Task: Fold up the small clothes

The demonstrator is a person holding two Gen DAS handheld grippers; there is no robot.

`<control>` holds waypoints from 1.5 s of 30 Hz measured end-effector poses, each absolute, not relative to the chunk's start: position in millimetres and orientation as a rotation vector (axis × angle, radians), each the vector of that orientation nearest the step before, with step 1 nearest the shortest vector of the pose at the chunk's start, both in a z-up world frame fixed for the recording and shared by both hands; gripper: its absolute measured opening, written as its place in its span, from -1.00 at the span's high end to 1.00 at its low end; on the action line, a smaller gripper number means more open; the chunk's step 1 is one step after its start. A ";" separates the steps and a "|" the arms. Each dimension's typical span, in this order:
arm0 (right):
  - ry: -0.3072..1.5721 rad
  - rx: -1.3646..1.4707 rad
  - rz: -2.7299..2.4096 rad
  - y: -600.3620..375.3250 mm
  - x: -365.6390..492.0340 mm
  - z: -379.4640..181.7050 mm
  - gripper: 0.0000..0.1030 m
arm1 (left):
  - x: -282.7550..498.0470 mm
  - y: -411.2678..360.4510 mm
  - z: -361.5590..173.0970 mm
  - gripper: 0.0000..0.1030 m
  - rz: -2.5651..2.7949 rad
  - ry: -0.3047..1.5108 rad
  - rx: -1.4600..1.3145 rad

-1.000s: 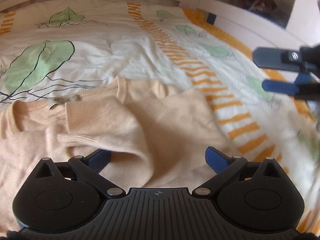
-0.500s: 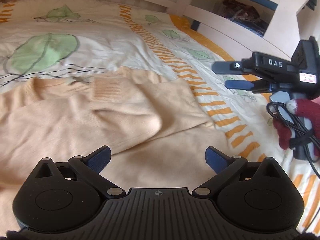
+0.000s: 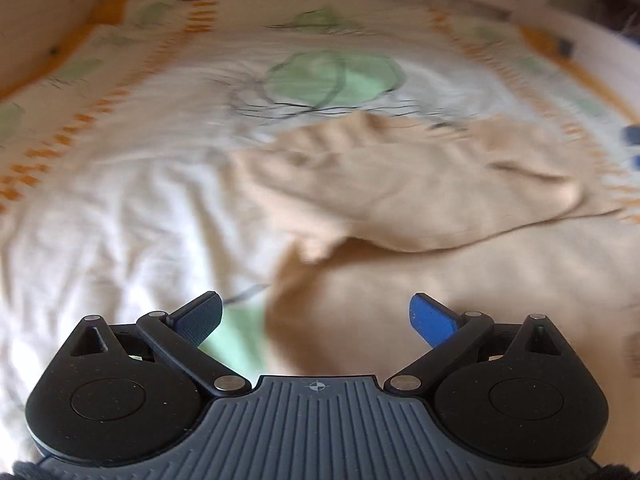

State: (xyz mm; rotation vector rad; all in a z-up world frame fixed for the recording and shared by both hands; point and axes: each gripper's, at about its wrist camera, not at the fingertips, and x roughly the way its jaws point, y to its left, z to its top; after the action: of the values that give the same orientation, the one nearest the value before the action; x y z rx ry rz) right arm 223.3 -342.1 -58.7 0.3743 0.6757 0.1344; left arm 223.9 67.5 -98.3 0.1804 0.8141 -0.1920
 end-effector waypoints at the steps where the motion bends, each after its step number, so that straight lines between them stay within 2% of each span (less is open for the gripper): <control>1: 0.677 0.372 0.138 -341.3 223.4 -58.7 -0.89 | 228.3 67.6 -98.9 -0.96 -0.168 0.813 0.211; 8: 0.687 0.365 0.150 -337.2 223.5 -60.8 -0.89 | 265.2 57.2 -109.8 -0.96 -0.104 0.817 0.276; 16: 0.695 0.356 0.149 -336.9 223.7 -64.2 -0.89 | 268.1 132.4 -118.3 -1.00 0.071 0.869 -0.009; 27: 0.687 0.222 0.192 -317.6 216.9 -72.9 -0.89 | 249.8 144.8 -106.2 -0.95 0.110 0.943 -0.113; 31: 0.655 0.194 0.213 -310.2 213.4 -70.1 -0.89 | 233.1 150.3 -75.3 -0.94 0.109 0.820 -0.153; 35: 0.620 0.134 0.244 -296.2 209.1 -63.2 -0.89 | 250.1 132.3 -54.0 -0.95 0.005 0.744 -0.121; 41: 0.662 0.025 0.275 -270.5 211.9 -58.3 -0.88 | 302.4 93.1 -83.1 -0.95 -0.137 0.850 -0.003; 45: 0.661 -0.021 0.285 -254.0 216.9 -50.0 -0.87 | 316.4 107.1 -112.4 -0.95 -0.069 0.915 0.017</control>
State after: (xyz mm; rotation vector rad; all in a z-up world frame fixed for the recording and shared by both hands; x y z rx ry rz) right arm 216.9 -254.0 -50.0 -0.0210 0.6611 0.2846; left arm 316.4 107.1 -112.4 0.0166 0.9155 -0.0689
